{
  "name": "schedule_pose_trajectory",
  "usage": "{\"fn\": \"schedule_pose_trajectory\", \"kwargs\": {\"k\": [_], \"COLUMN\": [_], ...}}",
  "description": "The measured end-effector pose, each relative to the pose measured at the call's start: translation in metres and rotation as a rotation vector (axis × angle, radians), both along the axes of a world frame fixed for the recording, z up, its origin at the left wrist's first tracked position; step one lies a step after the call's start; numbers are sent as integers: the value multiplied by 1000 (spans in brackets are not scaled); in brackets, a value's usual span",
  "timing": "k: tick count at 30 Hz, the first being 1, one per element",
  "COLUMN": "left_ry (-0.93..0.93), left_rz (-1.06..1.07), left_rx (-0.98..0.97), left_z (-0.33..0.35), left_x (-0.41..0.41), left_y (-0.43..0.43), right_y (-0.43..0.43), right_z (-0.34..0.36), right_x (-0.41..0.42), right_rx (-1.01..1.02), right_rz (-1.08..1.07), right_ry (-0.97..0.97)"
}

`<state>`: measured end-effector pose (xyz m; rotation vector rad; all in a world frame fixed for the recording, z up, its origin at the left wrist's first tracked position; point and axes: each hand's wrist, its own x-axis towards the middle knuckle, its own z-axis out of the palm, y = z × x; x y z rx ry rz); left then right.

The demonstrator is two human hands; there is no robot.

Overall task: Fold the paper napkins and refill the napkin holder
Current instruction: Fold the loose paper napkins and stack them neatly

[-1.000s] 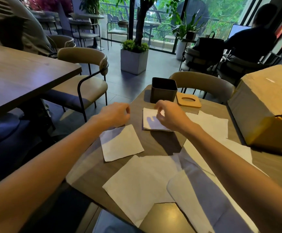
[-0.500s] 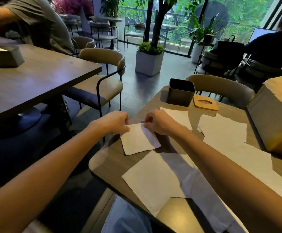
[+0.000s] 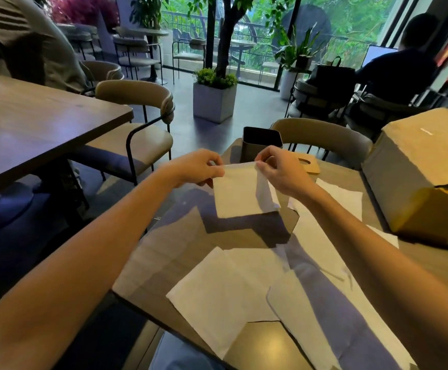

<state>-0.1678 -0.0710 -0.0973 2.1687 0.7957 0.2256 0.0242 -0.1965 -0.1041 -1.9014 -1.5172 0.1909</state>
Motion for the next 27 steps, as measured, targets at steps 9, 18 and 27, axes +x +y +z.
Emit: {"fn": "schedule_pose_trajectory", "kwargs": {"k": [9, 18, 27], "left_ry": [-54, -39, 26], "left_rz": [145, 216, 162], "left_rx": [81, 219, 386], "left_z": [-32, -65, -74], "left_x": [63, 82, 81], "left_y": [8, 19, 22], "right_y": [2, 26, 30], "right_z": [-25, -57, -62], "right_x": [38, 54, 55], "right_rx": [-58, -141, -202], "right_rz": [-149, -192, -199], "right_ry": [-52, -42, -89]}}
